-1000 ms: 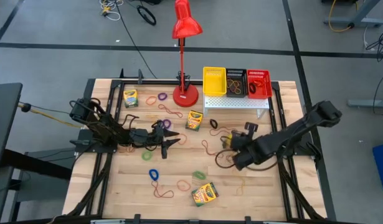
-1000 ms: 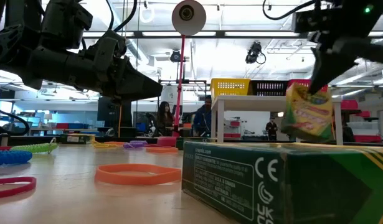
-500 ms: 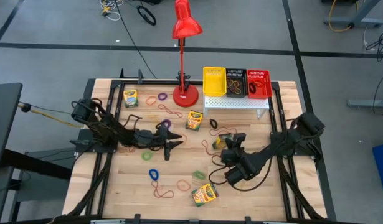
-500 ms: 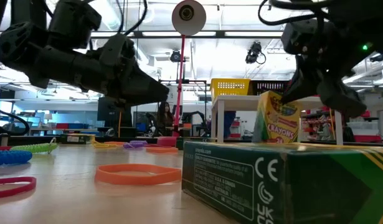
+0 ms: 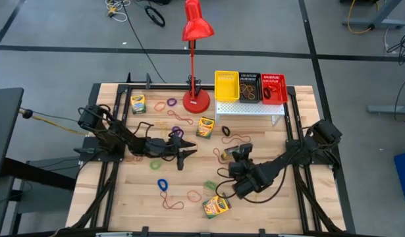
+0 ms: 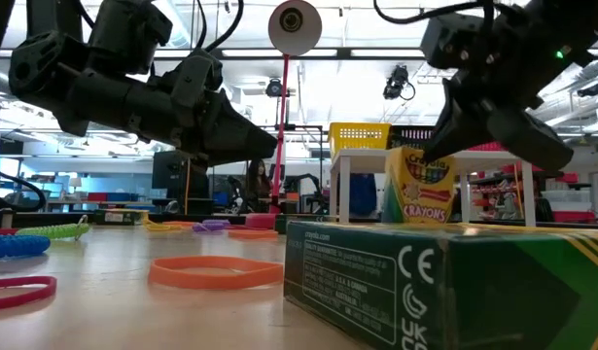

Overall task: Pick & Place Office Desk Supplies
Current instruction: Put the crayon box into the yellow bin on the shelf

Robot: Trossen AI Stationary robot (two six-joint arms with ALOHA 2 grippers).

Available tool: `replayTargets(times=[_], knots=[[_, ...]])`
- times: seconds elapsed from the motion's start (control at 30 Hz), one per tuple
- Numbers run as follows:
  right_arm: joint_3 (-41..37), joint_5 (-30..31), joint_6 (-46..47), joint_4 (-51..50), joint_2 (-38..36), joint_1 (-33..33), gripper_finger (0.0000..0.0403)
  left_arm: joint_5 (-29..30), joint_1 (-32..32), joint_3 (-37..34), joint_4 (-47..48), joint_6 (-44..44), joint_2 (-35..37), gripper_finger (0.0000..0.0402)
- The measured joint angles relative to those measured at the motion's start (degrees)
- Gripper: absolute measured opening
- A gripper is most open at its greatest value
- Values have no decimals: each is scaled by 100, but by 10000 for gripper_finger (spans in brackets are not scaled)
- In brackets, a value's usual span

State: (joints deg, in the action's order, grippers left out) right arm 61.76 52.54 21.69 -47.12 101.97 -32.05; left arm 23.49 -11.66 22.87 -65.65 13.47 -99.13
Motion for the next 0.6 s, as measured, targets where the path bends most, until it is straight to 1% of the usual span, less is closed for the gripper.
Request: replayTargets(times=[0.2,0.33,0.6], knots=[[0,-231,2,274,-12,1,57,-20,-2,0,0,13,0,140],[78,-373,12,224,-23,1,88,-20,-37,0,0,24,0,140],[941,-1160,53,-423,-21,1,178,-20,-37,0,-3,-74,0,140]])
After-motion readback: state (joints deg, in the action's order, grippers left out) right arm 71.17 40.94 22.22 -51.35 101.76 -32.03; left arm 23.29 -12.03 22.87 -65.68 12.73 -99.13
